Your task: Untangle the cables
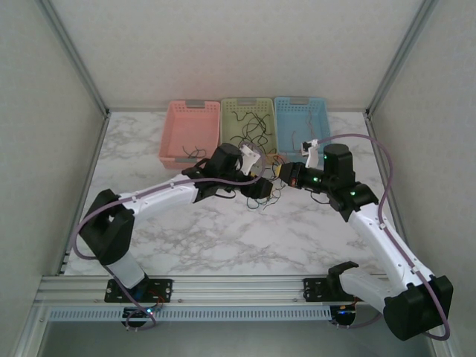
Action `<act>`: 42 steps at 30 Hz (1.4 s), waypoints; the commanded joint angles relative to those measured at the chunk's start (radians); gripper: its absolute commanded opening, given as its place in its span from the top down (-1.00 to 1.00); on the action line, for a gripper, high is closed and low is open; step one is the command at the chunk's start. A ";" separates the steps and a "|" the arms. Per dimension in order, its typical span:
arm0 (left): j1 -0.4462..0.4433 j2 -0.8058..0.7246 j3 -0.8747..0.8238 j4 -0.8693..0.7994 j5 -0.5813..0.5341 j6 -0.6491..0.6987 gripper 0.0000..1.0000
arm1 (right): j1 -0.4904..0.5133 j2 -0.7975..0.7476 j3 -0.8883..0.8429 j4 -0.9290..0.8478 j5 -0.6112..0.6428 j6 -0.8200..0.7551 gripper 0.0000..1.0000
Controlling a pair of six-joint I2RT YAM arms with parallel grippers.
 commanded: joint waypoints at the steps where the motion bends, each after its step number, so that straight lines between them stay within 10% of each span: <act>1: -0.006 0.038 0.052 -0.005 -0.032 0.041 -0.39 | 0.010 -0.002 0.034 -0.011 -0.023 0.011 1.00; 12: -0.005 0.011 0.035 -0.015 -0.122 0.037 0.98 | 0.010 -0.003 0.058 -0.057 -0.003 -0.022 1.00; 23: -0.005 -0.281 -0.116 -0.173 -0.164 -0.016 1.00 | 0.009 0.038 0.074 -0.161 0.163 -0.090 -0.19; 42: -0.006 -0.728 -0.206 -0.471 -0.277 -0.082 1.00 | 0.128 0.219 -0.021 0.037 0.048 -0.184 -0.11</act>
